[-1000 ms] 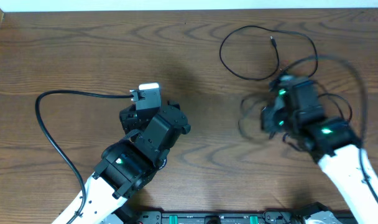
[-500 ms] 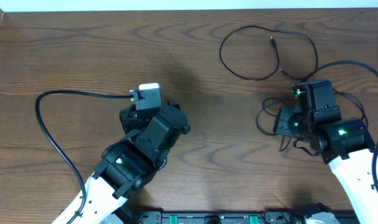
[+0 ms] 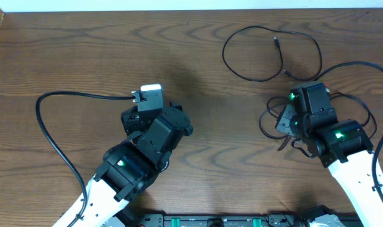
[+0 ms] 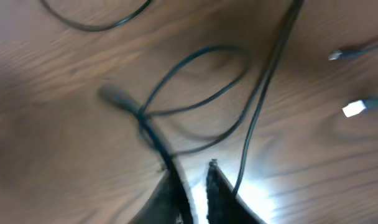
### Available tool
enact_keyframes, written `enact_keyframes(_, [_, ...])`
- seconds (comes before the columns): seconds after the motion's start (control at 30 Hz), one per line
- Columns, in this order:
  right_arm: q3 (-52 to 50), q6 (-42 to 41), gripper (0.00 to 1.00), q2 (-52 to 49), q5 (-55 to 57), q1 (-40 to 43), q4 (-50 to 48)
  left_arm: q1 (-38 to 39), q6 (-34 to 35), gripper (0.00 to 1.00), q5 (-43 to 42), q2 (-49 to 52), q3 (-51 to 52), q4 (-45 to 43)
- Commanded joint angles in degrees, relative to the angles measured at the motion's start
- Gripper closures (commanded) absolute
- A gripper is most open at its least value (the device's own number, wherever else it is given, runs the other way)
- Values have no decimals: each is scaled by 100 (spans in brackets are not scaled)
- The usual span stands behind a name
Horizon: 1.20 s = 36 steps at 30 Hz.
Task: Untangle cables
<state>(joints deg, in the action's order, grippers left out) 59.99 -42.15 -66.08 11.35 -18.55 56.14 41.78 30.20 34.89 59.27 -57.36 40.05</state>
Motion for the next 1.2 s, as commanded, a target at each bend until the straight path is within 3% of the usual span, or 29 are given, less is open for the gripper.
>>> enact_keyframes(0.0, [-17, -216, 59, -146, 645, -26, -35, -20, 50, 9, 116, 22, -52, 2])
enact_keyframes(0.17, [-17, -212, 20, -284, 229, -31, -140, -20, 50, 9, 116, 22, -50, 2])
enact_keyframes(0.3, [-15, 0, 1, -254, 203, -28, -603, -20, 50, 10, 114, 22, -52, 2])
enact_keyframes(0.5, [20, 562, 1, 76, 199, -28, -2343, -20, 50, 10, 116, 22, -50, 2])
enact_keyframes(0.77, [20, 885, 1, 748, 195, -28, -6033, -20, 50, 10, 116, 22, -52, 2])
enact_keyframes(0.97, [20, 2745, 1, 748, -262, -31, -7302, -20, 50, 10, 114, 22, -52, 2])
enact_keyframes(1.17, [20, 5322, 1, 761, 24, -31, -6662, -20, 50, 10, 116, 22, -52, 2])
